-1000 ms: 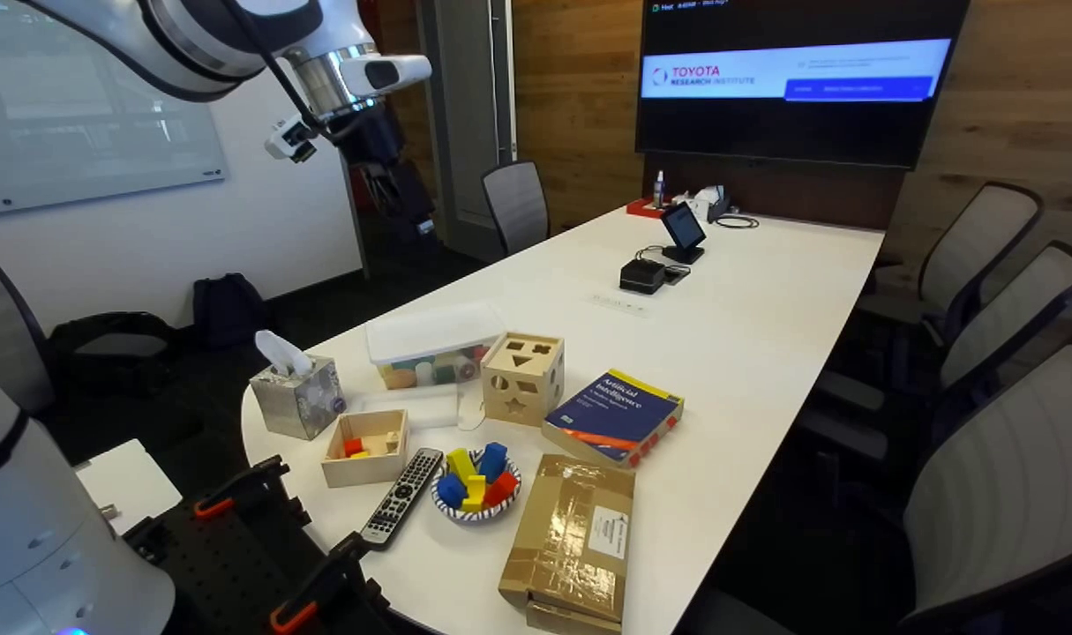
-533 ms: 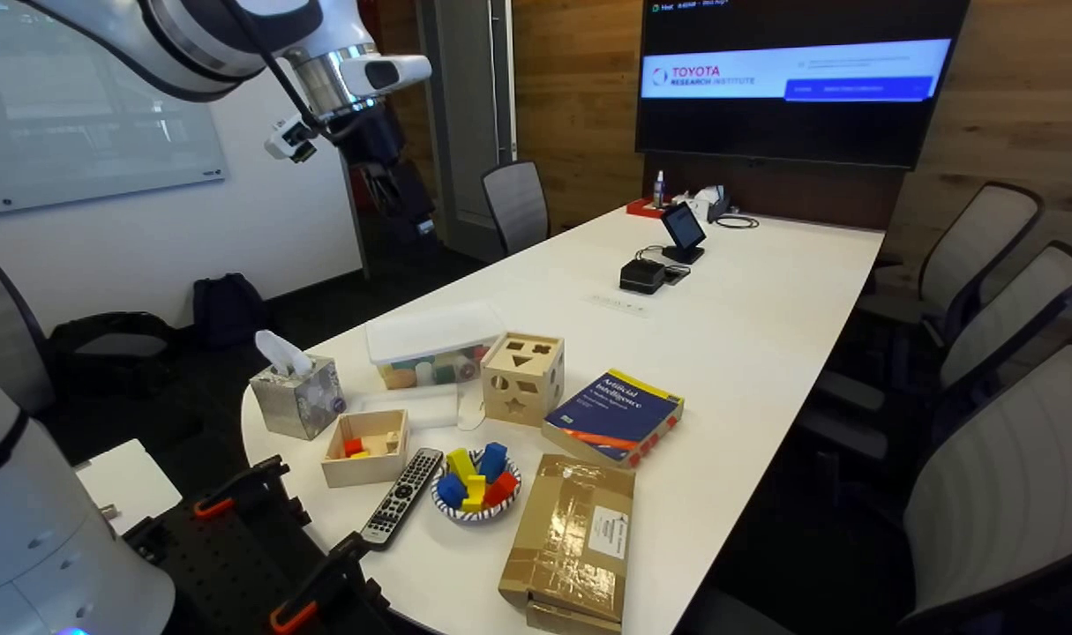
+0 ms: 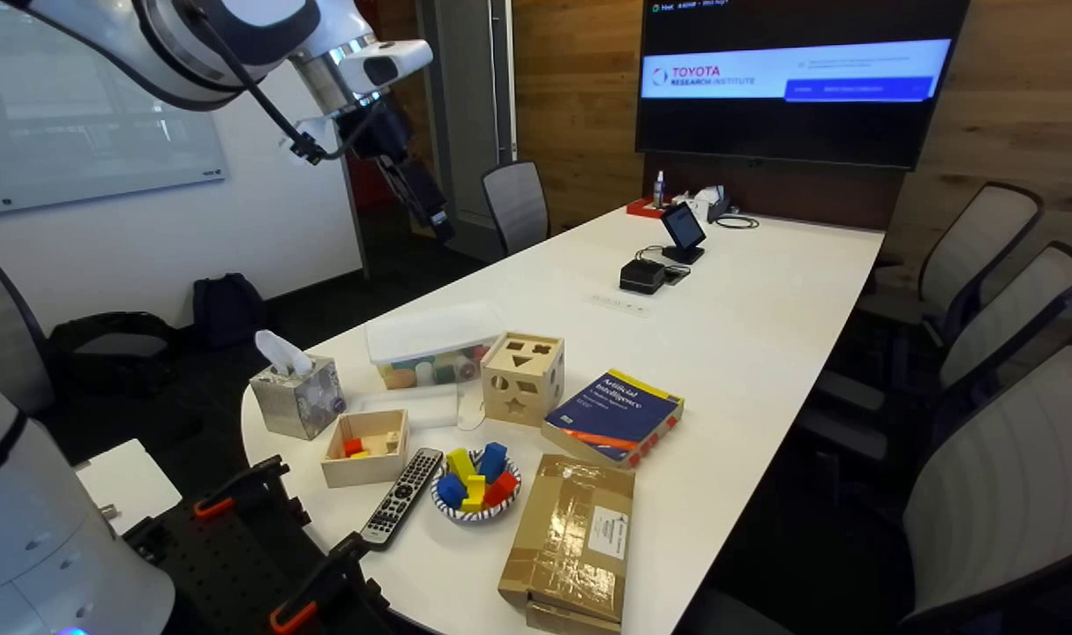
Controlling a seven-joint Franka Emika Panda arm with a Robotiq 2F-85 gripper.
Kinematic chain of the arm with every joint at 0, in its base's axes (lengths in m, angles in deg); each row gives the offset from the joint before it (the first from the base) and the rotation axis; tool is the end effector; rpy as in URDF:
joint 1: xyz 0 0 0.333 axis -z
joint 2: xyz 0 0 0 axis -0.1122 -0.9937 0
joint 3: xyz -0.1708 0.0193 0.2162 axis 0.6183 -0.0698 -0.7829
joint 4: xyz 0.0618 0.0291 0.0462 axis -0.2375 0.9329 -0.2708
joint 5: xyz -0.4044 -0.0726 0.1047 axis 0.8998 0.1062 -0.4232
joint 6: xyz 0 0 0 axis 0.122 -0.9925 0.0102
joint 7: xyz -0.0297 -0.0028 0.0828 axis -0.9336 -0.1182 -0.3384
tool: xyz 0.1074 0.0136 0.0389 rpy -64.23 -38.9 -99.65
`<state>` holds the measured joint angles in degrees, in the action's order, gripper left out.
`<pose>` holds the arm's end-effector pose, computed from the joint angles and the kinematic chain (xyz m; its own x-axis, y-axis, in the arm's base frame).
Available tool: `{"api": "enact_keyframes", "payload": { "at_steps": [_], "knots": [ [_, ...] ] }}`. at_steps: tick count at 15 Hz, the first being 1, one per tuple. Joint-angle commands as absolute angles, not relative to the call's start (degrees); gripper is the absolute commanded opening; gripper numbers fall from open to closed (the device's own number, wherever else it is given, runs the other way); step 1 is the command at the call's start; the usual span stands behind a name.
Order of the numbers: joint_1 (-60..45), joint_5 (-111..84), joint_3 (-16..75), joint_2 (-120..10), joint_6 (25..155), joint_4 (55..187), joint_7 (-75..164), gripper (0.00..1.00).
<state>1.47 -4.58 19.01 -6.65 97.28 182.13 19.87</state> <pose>0.4430 -0.0138 0.3818 0.8570 -0.3351 0.3914 -0.3861 -0.9207 0.0571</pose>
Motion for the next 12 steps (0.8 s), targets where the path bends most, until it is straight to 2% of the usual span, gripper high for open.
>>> {"api": "enact_keyframes", "payload": {
  "at_steps": [1,12],
  "knots": [
    [2.6,-5.5,18.1,-6.3,98.0,182.5,20.1,1.00],
    [3.2,-5.1,17.8,-5.9,98.6,182.9,19.7,1.00]
  ]
}}
